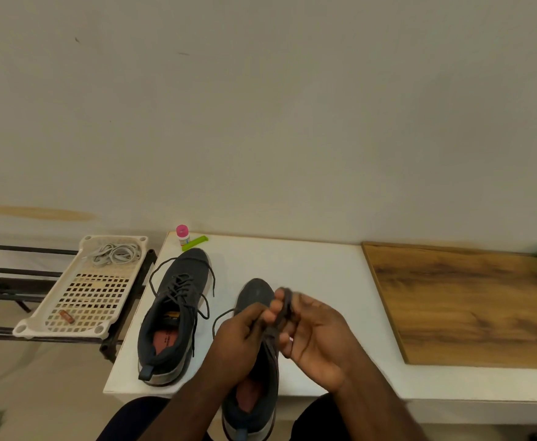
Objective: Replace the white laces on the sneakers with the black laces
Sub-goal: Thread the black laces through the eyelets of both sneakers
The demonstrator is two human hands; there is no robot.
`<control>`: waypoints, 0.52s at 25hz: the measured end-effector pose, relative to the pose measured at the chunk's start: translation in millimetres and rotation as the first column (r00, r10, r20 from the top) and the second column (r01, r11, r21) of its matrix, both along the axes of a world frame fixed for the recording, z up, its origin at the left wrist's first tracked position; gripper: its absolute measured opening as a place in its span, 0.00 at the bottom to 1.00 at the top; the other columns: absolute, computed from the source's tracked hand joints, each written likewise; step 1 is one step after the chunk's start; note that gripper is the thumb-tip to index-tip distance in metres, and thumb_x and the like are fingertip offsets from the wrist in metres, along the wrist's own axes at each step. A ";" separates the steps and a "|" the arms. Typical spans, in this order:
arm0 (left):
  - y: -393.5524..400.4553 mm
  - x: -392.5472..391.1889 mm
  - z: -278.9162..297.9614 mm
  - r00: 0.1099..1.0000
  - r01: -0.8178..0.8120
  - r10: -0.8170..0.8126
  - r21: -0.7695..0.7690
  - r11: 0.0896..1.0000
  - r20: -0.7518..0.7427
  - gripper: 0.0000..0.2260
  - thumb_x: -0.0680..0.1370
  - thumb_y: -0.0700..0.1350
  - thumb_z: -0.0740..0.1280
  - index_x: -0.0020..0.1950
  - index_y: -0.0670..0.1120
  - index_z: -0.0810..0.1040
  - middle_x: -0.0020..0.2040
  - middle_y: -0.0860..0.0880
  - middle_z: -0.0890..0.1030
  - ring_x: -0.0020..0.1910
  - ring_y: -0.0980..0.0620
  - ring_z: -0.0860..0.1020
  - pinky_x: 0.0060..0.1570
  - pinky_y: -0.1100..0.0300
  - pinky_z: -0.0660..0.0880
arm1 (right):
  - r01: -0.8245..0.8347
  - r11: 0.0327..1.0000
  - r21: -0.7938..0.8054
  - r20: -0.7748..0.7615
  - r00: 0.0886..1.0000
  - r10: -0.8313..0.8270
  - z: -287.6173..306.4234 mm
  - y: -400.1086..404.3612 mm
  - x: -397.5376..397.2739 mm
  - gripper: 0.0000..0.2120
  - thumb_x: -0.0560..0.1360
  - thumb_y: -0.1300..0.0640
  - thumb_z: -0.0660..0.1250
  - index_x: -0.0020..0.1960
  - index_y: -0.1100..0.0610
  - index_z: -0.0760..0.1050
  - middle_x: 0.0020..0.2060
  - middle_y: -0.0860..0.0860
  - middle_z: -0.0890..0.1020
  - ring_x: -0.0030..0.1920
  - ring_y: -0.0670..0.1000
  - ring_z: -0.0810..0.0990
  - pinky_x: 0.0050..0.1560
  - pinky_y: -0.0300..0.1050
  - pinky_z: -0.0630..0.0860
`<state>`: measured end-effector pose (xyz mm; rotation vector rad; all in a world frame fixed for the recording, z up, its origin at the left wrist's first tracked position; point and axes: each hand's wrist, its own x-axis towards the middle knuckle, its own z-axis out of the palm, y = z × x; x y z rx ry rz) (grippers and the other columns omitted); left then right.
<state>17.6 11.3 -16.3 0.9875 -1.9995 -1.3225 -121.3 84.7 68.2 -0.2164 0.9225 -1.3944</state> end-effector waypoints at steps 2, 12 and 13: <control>2.0 -1.1 -3.1 0.995 0.037 -0.027 -0.103 0.994 0.097 0.08 0.83 0.55 0.58 0.48 0.59 0.75 0.39 0.55 0.80 0.40 0.57 0.78 0.39 0.60 0.74 | 0.230 0.973 -0.039 -0.289 0.929 -0.231 -9.5 -10.9 -0.5 0.12 0.84 0.58 0.58 0.55 0.59 0.80 0.48 0.55 0.86 0.50 0.53 0.85 0.48 0.50 0.78; -8.9 -6.4 4.0 0.999 -0.035 0.033 -0.110 0.993 -0.021 0.10 0.81 0.46 0.61 0.42 0.57 0.75 0.34 0.55 0.79 0.34 0.55 0.78 0.39 0.52 0.77 | -0.284 0.955 0.081 -0.263 0.918 0.295 0.9 7.9 -6.9 0.11 0.82 0.59 0.59 0.51 0.61 0.80 0.39 0.55 0.80 0.39 0.52 0.79 0.34 0.41 0.69; -9.8 -8.1 0.2 0.999 -0.047 0.046 -0.152 0.987 -0.011 0.11 0.81 0.46 0.61 0.41 0.59 0.74 0.34 0.56 0.78 0.34 0.55 0.77 0.37 0.55 0.75 | -0.158 0.987 -0.017 -0.143 0.978 0.154 2.3 3.1 -3.1 0.12 0.81 0.58 0.60 0.53 0.63 0.79 0.40 0.56 0.80 0.40 0.52 0.80 0.35 0.42 0.70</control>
